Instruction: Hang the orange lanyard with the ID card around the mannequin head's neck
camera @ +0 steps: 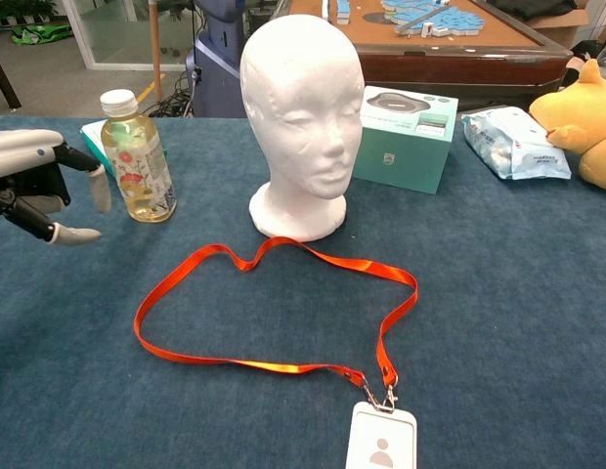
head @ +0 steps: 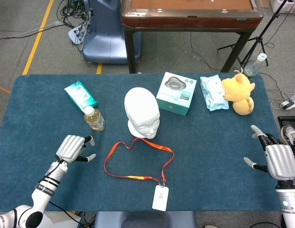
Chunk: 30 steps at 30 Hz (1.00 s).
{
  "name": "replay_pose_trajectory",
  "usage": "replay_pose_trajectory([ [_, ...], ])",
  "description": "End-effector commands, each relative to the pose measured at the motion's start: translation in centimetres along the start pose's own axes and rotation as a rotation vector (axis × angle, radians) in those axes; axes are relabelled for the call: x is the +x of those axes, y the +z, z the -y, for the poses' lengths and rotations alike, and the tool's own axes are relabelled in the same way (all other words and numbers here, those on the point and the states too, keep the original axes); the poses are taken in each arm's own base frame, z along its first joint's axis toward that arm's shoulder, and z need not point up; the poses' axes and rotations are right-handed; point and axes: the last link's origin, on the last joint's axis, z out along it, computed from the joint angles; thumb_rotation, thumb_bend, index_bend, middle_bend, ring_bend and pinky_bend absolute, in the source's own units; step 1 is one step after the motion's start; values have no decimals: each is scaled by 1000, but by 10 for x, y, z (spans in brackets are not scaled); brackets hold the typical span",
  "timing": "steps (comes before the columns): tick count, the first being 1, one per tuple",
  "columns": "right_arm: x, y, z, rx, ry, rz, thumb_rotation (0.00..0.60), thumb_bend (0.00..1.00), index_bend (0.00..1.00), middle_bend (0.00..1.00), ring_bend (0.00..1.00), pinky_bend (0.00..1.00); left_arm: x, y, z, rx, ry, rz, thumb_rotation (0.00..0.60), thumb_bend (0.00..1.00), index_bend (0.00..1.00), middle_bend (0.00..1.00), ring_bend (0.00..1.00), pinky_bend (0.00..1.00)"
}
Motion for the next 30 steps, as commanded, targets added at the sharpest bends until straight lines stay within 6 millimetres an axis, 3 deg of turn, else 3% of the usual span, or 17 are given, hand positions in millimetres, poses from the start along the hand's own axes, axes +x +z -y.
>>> replay_pose_trajectory([
  [1, -1, 1, 0, -1, 1, 3, 600, 113, 140, 344, 275, 448, -6, 15, -16, -1, 30, 21, 378, 191, 460, 1000, 1000, 1000],
  [4, -1, 1, -1, -4, 1, 8, 600, 113, 140, 344, 275, 448, -10, 22, -24, 2, 44, 31, 344, 164, 453, 1000, 1000, 1000],
  [8, -2, 0, -2, -7, 1, 12, 600, 112, 140, 344, 275, 448, -19, 31, -36, 3, 58, 58, 344, 162, 431, 1000, 1000, 1000],
  [14, -1, -1, -5, -15, -1, 18, 600, 112, 140, 344, 275, 448, -29, 41, -49, 9, 69, 69, 507, 162, 420, 1000, 1000, 1000],
  [19, -1, -1, -7, -21, -2, 24, 600, 113, 140, 344, 275, 448, -40, 49, -55, 31, 59, 95, 540, 162, 424, 1000, 1000, 1000],
  [30, 1, -4, -12, -35, -6, 27, 600, 112, 140, 344, 275, 448, -44, 62, -68, 56, 11, 112, 544, 163, 433, 1000, 1000, 1000],
])
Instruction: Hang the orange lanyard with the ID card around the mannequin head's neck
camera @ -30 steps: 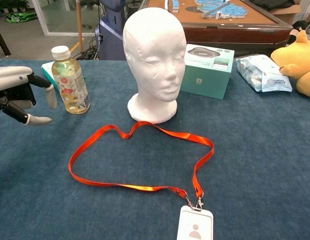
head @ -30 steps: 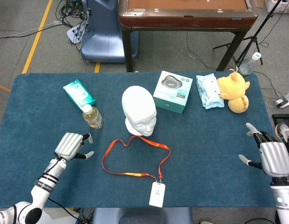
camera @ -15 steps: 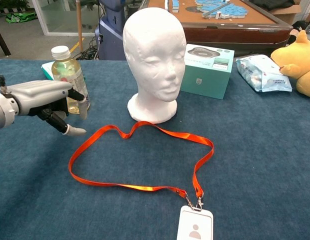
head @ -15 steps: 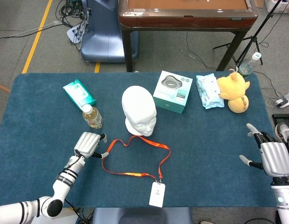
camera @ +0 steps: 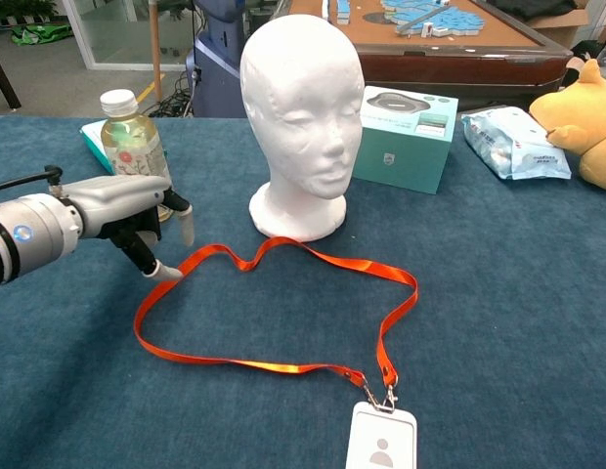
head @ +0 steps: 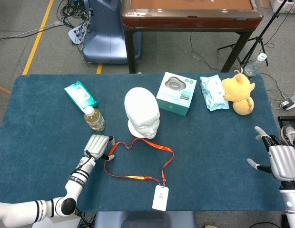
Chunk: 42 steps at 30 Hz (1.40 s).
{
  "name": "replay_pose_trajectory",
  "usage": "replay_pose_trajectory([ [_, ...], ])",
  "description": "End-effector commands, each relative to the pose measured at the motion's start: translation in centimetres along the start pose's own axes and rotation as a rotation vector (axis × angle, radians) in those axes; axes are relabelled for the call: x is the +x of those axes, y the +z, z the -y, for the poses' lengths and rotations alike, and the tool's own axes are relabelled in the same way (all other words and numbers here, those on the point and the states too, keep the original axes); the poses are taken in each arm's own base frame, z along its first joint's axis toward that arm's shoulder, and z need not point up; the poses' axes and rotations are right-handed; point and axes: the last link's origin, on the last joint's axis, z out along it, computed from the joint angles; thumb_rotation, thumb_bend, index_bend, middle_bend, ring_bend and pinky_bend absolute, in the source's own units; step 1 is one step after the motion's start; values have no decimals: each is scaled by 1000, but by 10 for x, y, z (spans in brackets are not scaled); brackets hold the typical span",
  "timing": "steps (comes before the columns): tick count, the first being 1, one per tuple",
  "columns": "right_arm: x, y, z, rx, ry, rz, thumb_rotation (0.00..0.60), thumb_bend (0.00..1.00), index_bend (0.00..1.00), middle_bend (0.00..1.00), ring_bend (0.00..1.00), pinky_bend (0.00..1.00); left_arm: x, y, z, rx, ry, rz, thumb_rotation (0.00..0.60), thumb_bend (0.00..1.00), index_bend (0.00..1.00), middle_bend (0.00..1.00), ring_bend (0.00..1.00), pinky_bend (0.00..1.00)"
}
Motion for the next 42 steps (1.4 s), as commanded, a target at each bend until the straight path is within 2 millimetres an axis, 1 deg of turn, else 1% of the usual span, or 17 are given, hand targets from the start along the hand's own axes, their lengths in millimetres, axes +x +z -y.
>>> replay_pose_trajectory([
  [1, 0, 0, -1, -3, -1, 2, 600, 112, 140, 344, 275, 448, -1, 4, -5, 4, -3, 1, 545, 163, 433, 1000, 1000, 1000],
  [7, 1, -2, -4, -13, -1, 3, 600, 112, 140, 344, 275, 448, -6, 12, -10, 20, 9, -3, 561, 163, 434, 1000, 1000, 1000],
  [10, 2, -3, -5, -16, -1, 1, 600, 112, 140, 344, 275, 448, -7, 15, -9, 31, 12, 4, 572, 164, 437, 1000, 1000, 1000],
  [19, 3, -5, -7, -22, 1, -3, 600, 112, 140, 344, 275, 448, -13, 22, -3, 74, 1, 37, 571, 165, 442, 1000, 1000, 1000],
  [23, 4, -5, -8, -23, 2, -5, 600, 113, 140, 344, 275, 448, -12, 25, -2, 87, -3, 44, 569, 166, 444, 1000, 1000, 1000],
  [28, 4, -6, -8, -24, 3, -6, 600, 113, 140, 344, 275, 448, -9, 26, 1, 100, 13, 38, 565, 197, 447, 1000, 1000, 1000],
  [35, 3, -5, -7, -20, 5, -4, 600, 112, 140, 344, 275, 448, -4, 23, 14, 134, 64, 43, 572, 202, 450, 1000, 1000, 1000],
  [36, 3, -5, -7, -19, 5, -4, 600, 112, 140, 344, 275, 448, -4, 22, 15, 137, 66, 44, 570, 202, 449, 1000, 1000, 1000],
  [40, 3, -5, -7, -18, 7, -5, 600, 113, 140, 344, 275, 448, -4, 16, 13, 124, 25, 83, 523, 202, 447, 1000, 1000, 1000],
  [42, 3, -5, -7, -18, 9, -5, 600, 113, 140, 344, 275, 448, -4, 16, 12, 119, 36, 86, 521, 202, 447, 1000, 1000, 1000],
])
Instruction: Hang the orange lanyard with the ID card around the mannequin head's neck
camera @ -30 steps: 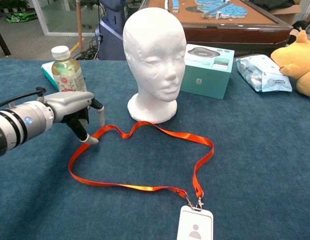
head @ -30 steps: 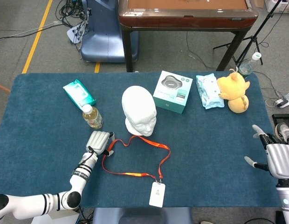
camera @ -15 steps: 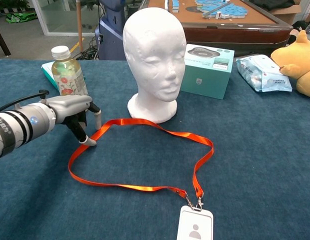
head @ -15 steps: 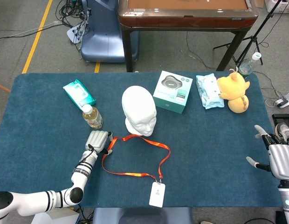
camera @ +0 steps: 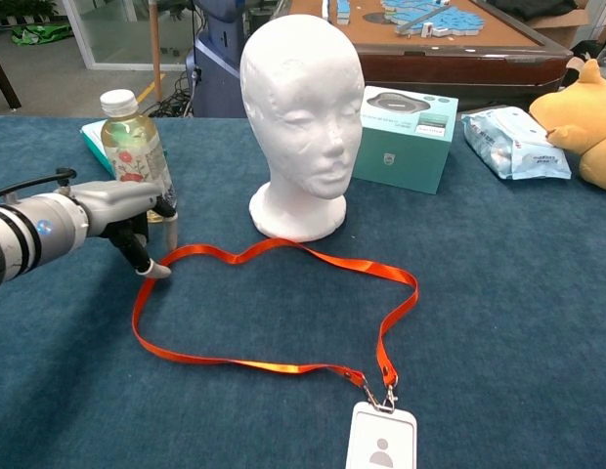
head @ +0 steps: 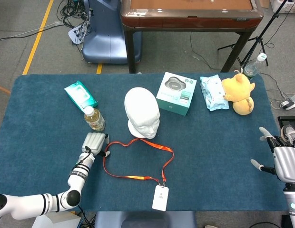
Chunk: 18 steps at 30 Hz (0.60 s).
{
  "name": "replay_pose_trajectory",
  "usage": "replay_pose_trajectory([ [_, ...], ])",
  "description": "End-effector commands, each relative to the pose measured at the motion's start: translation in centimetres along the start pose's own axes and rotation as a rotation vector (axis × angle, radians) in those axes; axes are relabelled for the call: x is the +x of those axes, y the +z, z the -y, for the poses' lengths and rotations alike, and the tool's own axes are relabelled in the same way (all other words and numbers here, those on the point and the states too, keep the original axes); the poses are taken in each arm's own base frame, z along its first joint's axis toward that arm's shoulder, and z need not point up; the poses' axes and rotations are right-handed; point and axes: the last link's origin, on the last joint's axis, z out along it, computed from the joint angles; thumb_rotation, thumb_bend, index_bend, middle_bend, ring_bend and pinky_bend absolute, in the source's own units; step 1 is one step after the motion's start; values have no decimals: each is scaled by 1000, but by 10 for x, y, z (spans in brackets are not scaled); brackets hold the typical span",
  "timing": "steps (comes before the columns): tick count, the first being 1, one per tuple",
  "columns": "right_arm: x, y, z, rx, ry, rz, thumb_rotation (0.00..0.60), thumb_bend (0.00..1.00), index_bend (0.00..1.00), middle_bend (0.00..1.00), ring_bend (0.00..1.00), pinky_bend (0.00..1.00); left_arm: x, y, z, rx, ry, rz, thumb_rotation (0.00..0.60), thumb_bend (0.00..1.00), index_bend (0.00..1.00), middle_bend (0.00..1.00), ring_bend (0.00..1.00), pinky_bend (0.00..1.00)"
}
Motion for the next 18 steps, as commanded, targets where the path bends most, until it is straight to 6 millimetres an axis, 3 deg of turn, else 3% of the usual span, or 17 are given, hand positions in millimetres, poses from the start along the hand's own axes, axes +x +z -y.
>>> replay_pose_trajectory([
  [1, 0, 0, 0, 1, 1, -1, 600, 113, 140, 344, 275, 448, 0, -1, -2, -8, 5, 13, 522, 202, 447, 1000, 1000, 1000],
  [18, 2, -2, -2, -6, 6, -5, 600, 113, 140, 344, 275, 448, -2, 5, -5, 17, 12, 18, 542, 319, 543, 1000, 1000, 1000],
])
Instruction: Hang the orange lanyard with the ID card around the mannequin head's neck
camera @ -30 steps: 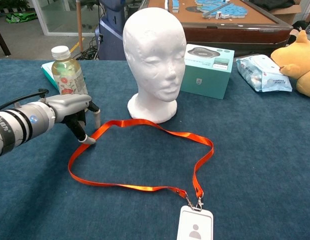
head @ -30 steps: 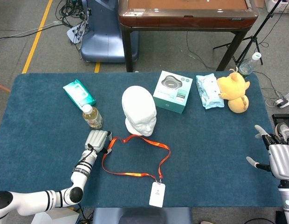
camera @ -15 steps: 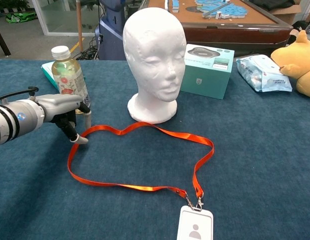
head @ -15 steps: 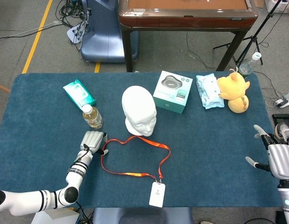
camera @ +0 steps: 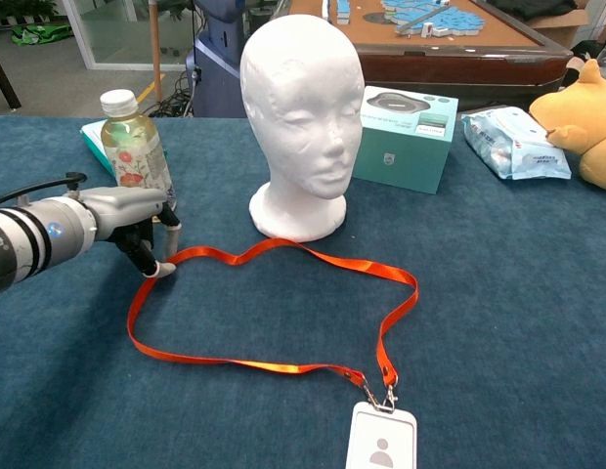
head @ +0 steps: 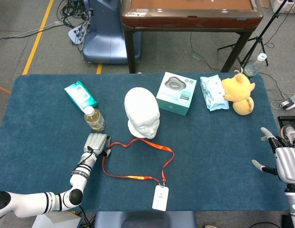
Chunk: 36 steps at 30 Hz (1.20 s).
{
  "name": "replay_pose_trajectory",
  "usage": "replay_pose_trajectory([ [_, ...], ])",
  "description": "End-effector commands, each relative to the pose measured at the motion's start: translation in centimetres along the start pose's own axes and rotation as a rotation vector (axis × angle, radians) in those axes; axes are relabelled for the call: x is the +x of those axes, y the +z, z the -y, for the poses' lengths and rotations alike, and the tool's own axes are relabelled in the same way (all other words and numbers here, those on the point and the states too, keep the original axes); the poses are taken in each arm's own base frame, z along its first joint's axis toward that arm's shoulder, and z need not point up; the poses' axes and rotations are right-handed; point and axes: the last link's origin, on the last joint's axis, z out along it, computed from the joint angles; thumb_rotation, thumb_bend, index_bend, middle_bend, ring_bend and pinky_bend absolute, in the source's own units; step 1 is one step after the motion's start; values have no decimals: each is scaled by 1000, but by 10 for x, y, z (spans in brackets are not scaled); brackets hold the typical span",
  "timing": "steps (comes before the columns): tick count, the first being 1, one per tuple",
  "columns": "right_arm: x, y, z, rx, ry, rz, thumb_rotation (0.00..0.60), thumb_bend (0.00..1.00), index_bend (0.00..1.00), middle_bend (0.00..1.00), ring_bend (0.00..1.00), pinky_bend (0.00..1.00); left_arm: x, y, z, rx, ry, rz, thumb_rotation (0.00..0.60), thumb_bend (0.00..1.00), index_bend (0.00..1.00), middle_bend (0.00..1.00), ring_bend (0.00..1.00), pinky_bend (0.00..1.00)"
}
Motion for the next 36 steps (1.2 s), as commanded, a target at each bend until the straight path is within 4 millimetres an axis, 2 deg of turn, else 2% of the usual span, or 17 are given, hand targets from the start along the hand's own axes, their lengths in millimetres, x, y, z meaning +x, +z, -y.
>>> replay_pose_trajectory([
  [1, 0, 0, 0, 0, 1, 1, 600, 113, 140, 344, 275, 448, -1, 1, 0, 4, 2, 2, 545, 320, 544, 1000, 1000, 1000],
  [13, 0, 1, 1, 4, 1, 3, 600, 113, 140, 344, 275, 448, -5, -3, 4, 1, 9, 17, 600, 320, 559, 1000, 1000, 1000],
  [19, -2, 2, 3, 6, -3, 11, 600, 113, 140, 344, 275, 448, -5, -5, 6, -7, -15, 31, 600, 351, 597, 1000, 1000, 1000],
  [25, -6, 3, 9, 11, -36, 33, 600, 112, 140, 344, 275, 448, -2, -16, 8, -40, -37, 19, 600, 359, 616, 1000, 1000, 1000],
  [28, -12, 7, 19, 22, -52, 64, 600, 112, 140, 344, 275, 448, -1, -18, 6, -55, -45, 9, 600, 359, 615, 1000, 1000, 1000],
  [33, -22, 19, 50, 77, -66, 101, 600, 113, 140, 355, 275, 448, 1, -21, 5, -70, -49, 0, 600, 359, 613, 1000, 1000, 1000],
  [36, -28, 31, 68, 116, -93, 110, 600, 113, 186, 393, 289, 462, 3, -23, 5, -74, -55, -6, 600, 359, 613, 1000, 1000, 1000],
])
